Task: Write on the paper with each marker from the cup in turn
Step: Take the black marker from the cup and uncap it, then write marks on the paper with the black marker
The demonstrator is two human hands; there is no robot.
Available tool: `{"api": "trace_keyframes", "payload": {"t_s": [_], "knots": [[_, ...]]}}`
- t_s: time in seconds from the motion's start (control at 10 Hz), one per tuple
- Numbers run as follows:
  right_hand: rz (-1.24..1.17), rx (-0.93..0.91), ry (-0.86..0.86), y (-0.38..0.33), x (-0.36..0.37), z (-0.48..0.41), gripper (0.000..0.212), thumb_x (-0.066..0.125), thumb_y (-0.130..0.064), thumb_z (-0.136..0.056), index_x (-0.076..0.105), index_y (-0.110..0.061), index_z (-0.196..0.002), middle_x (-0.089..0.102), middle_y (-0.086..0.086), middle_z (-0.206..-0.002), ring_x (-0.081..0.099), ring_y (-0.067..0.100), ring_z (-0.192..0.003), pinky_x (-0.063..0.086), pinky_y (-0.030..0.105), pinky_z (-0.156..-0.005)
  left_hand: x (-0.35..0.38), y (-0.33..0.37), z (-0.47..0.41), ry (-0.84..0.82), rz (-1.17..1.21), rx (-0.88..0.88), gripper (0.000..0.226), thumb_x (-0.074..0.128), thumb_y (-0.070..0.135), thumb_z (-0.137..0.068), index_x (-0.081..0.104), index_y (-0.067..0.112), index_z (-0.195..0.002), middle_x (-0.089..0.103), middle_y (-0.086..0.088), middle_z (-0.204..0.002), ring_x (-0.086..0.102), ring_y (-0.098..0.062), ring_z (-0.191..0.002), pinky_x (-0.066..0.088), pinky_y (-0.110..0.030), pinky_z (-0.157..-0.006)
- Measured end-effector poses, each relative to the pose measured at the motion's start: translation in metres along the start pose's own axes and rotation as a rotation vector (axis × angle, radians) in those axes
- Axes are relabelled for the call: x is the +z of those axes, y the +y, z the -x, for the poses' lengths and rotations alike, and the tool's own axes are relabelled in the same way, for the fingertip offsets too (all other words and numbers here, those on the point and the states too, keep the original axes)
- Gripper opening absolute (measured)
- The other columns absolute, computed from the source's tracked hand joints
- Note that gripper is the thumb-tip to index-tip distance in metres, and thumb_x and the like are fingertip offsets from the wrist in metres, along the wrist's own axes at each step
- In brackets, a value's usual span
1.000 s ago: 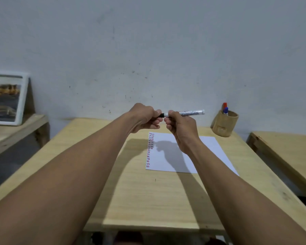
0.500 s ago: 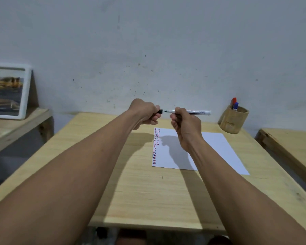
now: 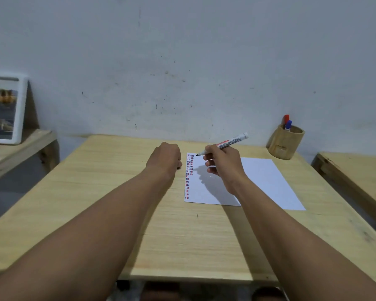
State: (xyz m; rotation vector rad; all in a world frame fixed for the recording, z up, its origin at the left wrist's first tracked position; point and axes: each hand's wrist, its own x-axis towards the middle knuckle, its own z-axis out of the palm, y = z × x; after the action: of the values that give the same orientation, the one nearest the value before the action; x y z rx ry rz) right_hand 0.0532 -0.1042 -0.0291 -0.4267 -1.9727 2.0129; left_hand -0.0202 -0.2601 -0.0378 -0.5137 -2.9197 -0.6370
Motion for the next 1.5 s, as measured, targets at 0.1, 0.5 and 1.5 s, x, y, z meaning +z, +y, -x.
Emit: {"api": "trace_keyframes", "payload": {"t_s": [0.1,0.5,1.5], "knots": [[0.080,-0.022,-0.016,0.007,-0.001,-0.001,0.019,0.062,-0.016,-0.092,0.073,-0.001,-0.091,0.067,0.008,-0.078,0.058,0.016,-0.059,0.051,0.029,-0.056,0.008,-0.003,-0.001,0.034,-0.068,0.055,0.033,0.062,0.006,-0.085,0.042,0.015,-0.059,0.056,-0.013,-0.067,0.048,-0.034,-0.061,0.038,-0.032,-0.053],[0.391,-0.099,0.043,0.033,0.013,-0.003,0.025,0.065,-0.029,-0.083,0.072,-0.005,-0.086,0.072,0.003,-0.068,0.067,0.017,-0.060,0.058,0.041,-0.065,0.017,-0.010,0.023,0.016,0.014,-0.057,0.067,0.053,0.033,-0.100,0.022,0.014,-0.157,0.062,-0.015,-0.125,0.056,-0.036,-0.118,0.046,-0.042,-0.084],[0.581,-0.158,0.055,0.043,0.017,0.000,0.025,0.066,-0.023,-0.086,0.061,-0.006,-0.068,0.066,0.001,-0.061,0.057,0.012,-0.054,0.040,0.025,-0.050,0.038,-0.019,0.042,-0.169,-0.173,-0.103,0.061,0.016,0.039,-0.105,0.011,0.015,-0.161,0.004,-0.017,-0.168,-0.003,-0.030,-0.156,-0.002,-0.053,-0.124]]}}
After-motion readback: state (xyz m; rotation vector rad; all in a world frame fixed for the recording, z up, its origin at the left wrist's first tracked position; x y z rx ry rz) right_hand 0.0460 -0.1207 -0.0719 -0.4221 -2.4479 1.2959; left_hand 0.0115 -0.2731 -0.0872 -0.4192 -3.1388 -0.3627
